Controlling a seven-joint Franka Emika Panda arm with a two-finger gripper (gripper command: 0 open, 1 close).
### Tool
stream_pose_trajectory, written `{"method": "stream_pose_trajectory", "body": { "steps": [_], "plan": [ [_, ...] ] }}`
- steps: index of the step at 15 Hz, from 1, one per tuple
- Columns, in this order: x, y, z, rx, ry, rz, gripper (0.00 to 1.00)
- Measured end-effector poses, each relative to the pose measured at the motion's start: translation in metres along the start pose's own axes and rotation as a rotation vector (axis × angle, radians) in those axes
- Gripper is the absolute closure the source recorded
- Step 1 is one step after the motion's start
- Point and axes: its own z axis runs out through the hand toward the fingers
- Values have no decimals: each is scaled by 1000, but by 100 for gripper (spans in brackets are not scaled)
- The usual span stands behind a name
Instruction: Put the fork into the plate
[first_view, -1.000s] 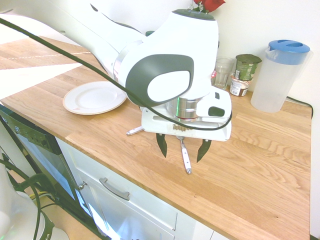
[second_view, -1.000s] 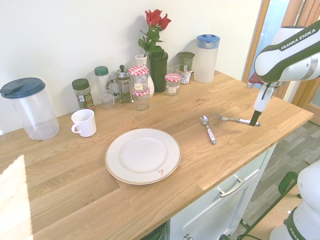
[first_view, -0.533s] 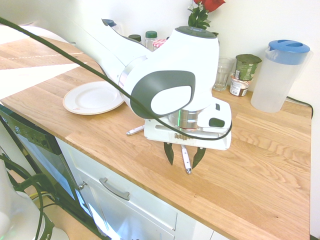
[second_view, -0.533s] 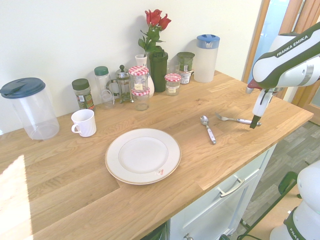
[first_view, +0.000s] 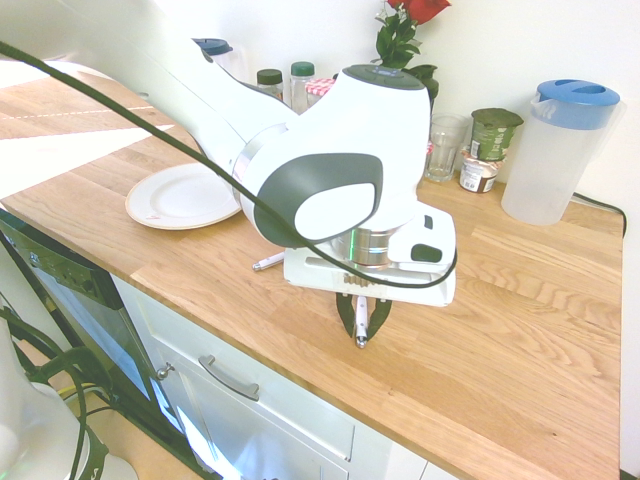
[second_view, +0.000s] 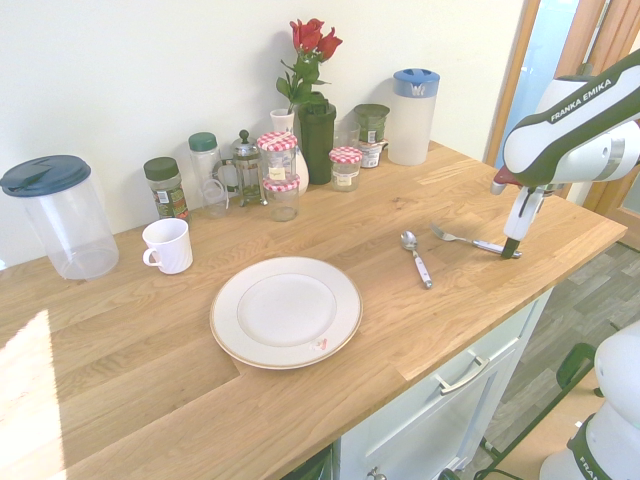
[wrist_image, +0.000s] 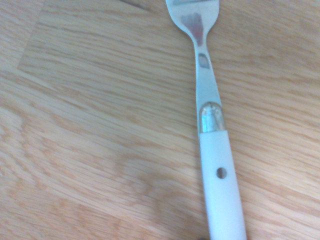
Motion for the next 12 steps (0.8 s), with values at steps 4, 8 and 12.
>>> {"method": "stream_pose_trajectory", "body": {
  "steps": [4,8,12],
  "plan": [
    [1,0,-1,0,8,0,100],
    [5,-11,-2,10,18,-7,100],
    [24,-37,-23,40,66,-10,100]
  ]
}}
